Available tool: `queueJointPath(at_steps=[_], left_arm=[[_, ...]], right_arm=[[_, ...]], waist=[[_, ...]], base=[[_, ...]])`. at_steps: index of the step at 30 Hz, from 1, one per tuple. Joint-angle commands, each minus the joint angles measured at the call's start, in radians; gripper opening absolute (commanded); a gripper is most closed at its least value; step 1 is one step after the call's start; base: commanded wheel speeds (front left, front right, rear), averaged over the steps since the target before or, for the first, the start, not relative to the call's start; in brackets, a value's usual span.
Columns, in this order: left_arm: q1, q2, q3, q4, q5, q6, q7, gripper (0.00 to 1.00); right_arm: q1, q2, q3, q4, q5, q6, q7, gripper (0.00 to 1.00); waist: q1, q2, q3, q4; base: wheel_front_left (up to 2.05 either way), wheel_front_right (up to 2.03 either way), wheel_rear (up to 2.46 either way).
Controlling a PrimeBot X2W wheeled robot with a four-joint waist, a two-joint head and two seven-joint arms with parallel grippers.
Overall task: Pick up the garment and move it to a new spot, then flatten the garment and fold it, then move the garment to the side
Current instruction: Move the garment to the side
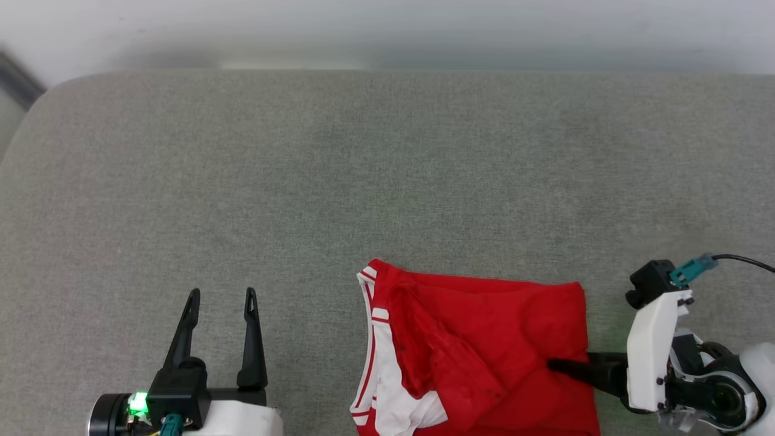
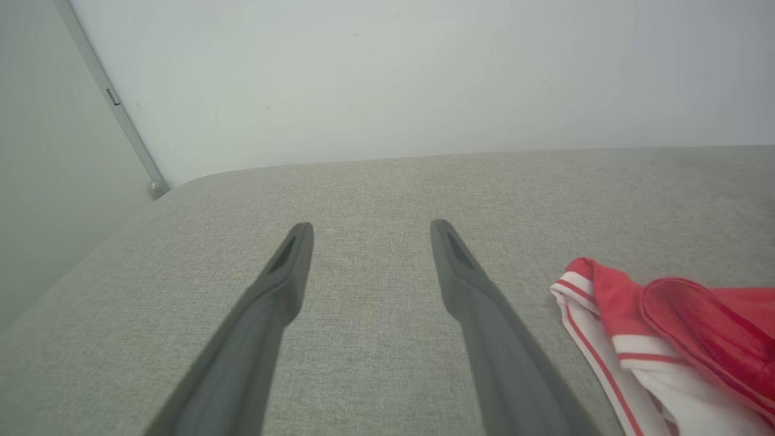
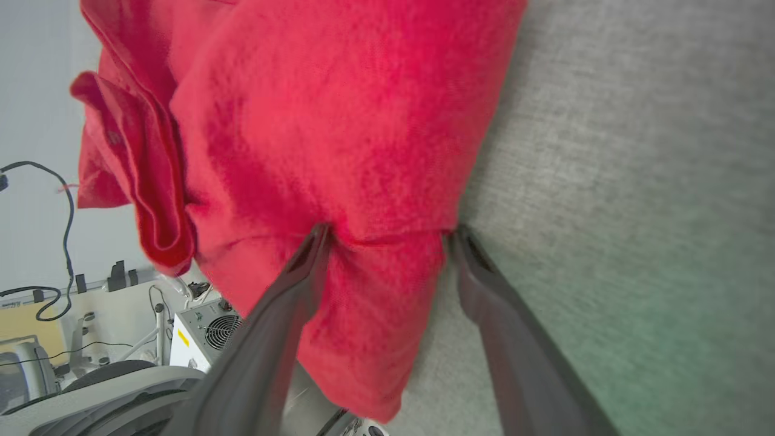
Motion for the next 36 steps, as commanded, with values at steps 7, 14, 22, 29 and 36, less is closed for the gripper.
queueJointPath(at_steps=[7, 14, 22, 29, 36], left_arm=[[-0.048, -0.003, -0.016, 0.005, -0.003, 0.004, -0.002, 1.0], [-0.056, -0.003, -0.02, 0.007, -0.008, 0.011, -0.002, 1.0], [-0.016, -0.004, -0.02, 0.014, -0.01, 0.019, -0.002, 1.0], [0.03, -0.004, -0.012, 0.007, -0.016, 0.029, -0.002, 1.0], [0.06, -0.004, 0.009, -0.011, -0.024, 0.047, -0.002, 1.0]], right_arm=[[-0.028, 0.072, 0.095, 0.107, 0.019, -0.001, -0.023, 1.0], [-0.033, 0.064, 0.201, 0.147, -0.003, -0.003, -0.068, 0.0], [-0.109, -0.003, 0.234, 0.08, 0.0, -0.001, -0.163, 0.0], [-0.212, -0.098, 0.303, -0.066, -0.022, 0.0, -0.231, 0.0], [-0.297, -0.194, 0.354, -0.202, -0.057, 0.0, -0.232, 0.0]], waist=[[-0.0001, 0.0, 0.062, 0.037], [-0.0001, 0.0, 0.065, 0.053], [-0.0001, 0.0, 0.007, 0.04], [-0.0001, 0.0, -0.069, -0.019], [-0.0001, 0.0, -0.08, -0.113]], base=[[0.0, 0.0, 0.0], [0.0, 0.0, 0.0], [0.0, 0.0, 0.0], [0.0, 0.0, 0.0], [0.0, 0.0, 0.0]])
